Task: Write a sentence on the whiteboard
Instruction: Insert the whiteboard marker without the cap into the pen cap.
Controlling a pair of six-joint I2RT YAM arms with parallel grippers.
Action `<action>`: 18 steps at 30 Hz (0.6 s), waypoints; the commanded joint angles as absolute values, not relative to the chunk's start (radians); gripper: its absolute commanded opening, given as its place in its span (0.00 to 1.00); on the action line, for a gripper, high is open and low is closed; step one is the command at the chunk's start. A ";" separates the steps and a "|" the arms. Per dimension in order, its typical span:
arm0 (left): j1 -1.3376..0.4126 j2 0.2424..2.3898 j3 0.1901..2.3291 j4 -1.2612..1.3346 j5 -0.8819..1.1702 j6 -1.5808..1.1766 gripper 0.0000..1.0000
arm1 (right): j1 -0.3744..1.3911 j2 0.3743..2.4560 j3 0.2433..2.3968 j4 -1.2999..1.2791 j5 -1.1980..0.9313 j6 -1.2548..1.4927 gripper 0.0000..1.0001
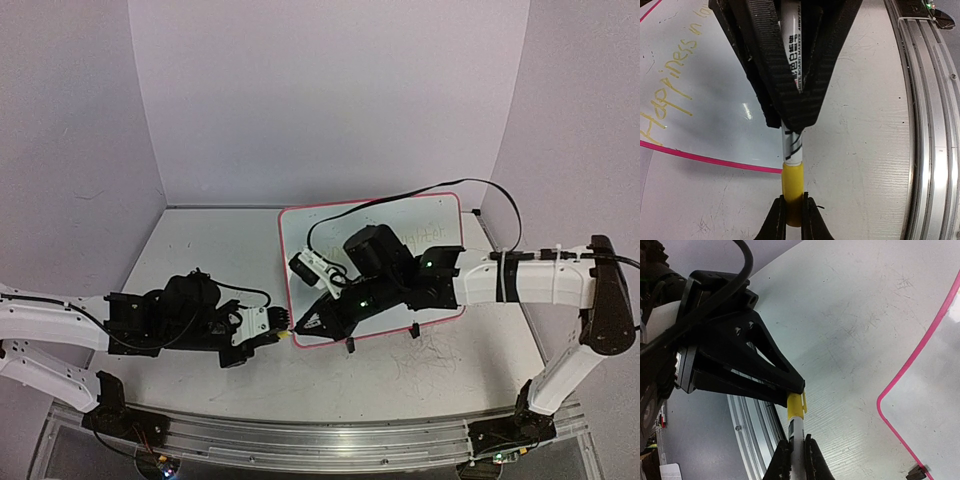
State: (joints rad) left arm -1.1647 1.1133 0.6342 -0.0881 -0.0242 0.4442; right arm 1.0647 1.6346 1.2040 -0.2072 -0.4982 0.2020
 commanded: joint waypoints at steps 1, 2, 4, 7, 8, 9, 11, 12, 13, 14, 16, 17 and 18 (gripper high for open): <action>-1.174 1.095 0.711 0.086 -0.028 0.434 0.00 | 1.065 1.669 1.245 -0.203 -0.489 0.286 0.00; -1.174 1.098 0.711 0.088 -0.038 0.434 0.00 | 1.065 1.670 1.250 -0.203 -0.497 0.301 0.00; -1.175 1.105 0.712 0.092 -0.055 0.431 0.00 | 1.065 1.673 1.259 -0.204 -0.505 0.337 0.00; -1.174 1.110 0.714 0.102 -0.081 0.426 0.00 | 1.065 1.687 1.272 -0.204 -0.519 0.392 0.00; -1.175 1.111 0.715 0.105 -0.090 0.425 0.00 | 1.065 1.696 1.277 -0.204 -0.527 0.412 0.00; -1.174 1.111 0.715 0.108 -0.095 0.426 0.00 | 1.065 1.705 1.282 -0.204 -0.532 0.433 0.00; -1.174 1.110 0.713 0.115 -0.104 0.424 0.00 | 1.065 1.724 1.291 -0.202 -0.549 0.471 0.00; -1.174 1.109 0.712 0.118 -0.106 0.423 0.00 | 1.065 1.733 1.294 -0.201 -0.556 0.489 0.00; -1.174 1.110 0.711 0.119 -0.107 0.423 0.00 | 1.065 1.741 1.297 -0.199 -0.559 0.509 0.00; -1.174 1.110 0.711 0.121 -0.107 0.423 0.00 | 1.065 1.748 1.300 -0.197 -0.562 0.529 0.00; -1.175 1.114 0.710 0.124 -0.105 0.423 0.00 | 1.065 1.758 1.307 -0.191 -0.566 0.565 0.00; -1.175 1.115 0.710 0.126 -0.104 0.424 0.00 | 1.065 1.762 1.310 -0.188 -0.569 0.579 0.00; -1.174 1.117 0.710 0.128 -0.103 0.424 0.00 | 1.065 1.766 1.313 -0.184 -0.572 0.595 0.00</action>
State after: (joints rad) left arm -1.1641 1.1259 0.6342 -0.1019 -0.1346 0.4373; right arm 1.0431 1.7150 1.2769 -0.2123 -0.5246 0.4896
